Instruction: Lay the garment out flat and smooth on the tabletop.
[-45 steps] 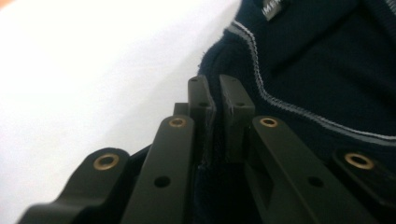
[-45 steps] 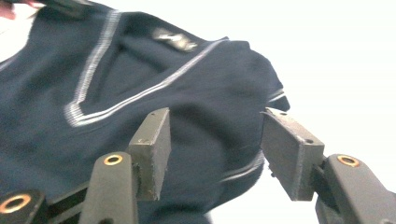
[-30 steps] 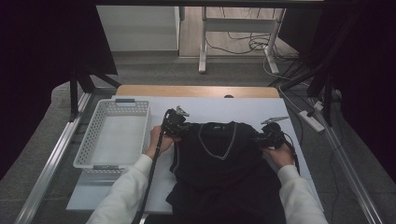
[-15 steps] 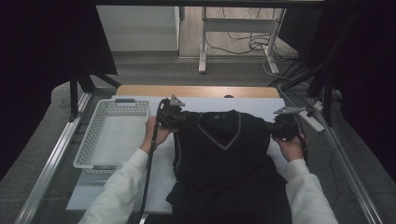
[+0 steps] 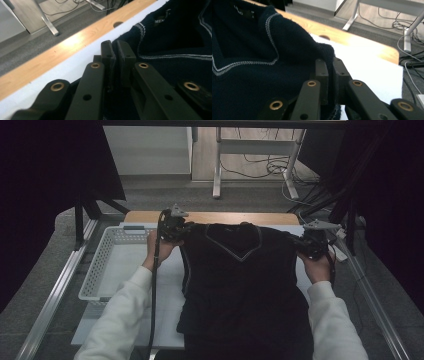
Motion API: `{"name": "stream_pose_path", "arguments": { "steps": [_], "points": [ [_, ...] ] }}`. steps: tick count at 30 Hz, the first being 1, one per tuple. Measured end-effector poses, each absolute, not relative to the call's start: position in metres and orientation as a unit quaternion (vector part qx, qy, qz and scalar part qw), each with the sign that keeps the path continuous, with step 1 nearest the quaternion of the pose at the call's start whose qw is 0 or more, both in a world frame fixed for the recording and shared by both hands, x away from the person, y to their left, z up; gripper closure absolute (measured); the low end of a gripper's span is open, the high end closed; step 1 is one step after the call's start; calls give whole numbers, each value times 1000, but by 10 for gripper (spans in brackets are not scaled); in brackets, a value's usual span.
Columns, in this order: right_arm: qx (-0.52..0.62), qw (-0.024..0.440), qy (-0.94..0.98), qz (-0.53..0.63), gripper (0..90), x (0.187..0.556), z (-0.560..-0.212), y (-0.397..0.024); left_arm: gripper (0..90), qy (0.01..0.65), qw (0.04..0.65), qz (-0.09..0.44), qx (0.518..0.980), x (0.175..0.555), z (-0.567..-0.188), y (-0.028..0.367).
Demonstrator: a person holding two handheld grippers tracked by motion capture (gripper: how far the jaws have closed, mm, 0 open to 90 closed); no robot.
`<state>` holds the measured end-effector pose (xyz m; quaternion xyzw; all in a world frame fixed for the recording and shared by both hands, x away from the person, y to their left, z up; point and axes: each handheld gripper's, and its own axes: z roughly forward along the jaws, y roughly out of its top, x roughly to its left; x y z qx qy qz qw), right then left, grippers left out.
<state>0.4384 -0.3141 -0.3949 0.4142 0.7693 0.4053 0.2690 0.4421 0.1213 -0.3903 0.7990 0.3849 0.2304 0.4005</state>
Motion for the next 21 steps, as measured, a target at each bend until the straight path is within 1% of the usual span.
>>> {"name": "stream_pose_path", "arguments": {
  "steps": [6, 7, 8, 9, 10, 11, 12, 13, 14, 16, 21],
  "points": [
    [426, 290, 748, 418, 844, 448, -371, -320, 835, 384, 400, 249, 794, 456, -370, 117],
    [432, 288, 743, 422, 839, 452, -370, -322, 831, 386, 395, 250, 795, 459, -369, 114],
    [439, 283, 740, 423, 814, 456, -370, -323, 810, 389, 386, 252, 798, 463, -372, 110],
    [446, 274, 741, 420, 706, 461, -372, -324, 722, 394, 373, 252, 801, 466, -376, 105],
    [459, 266, 741, 411, 577, 466, -376, -325, 578, 402, 357, 248, 806, 470, -380, 100],
    [470, 267, 738, 404, 493, 468, -379, -325, 459, 405, 349, 239, 811, 471, -385, 97],
    [478, 259, 736, 404, 444, 468, -383, -326, 414, 404, 351, 235, 812, 470, -389, 95],
    [481, 250, 734, 410, 425, 467, -385, -327, 382, 400, 354, 233, 812, 467, -392, 93],
    [478, 245, 736, 413, 424, 465, -388, -327, 358, 394, 355, 229, 816, 465, -395, 92],
    [467, 245, 744, 411, 411, 457, -393, -328, 327, 389, 357, 222, 820, 459, -400, 90],
    [449, 233, 755, 416, 407, 434, -405, -329, 319, 387, 375, 206, 817, 440, -404, 92]
  ]
}}
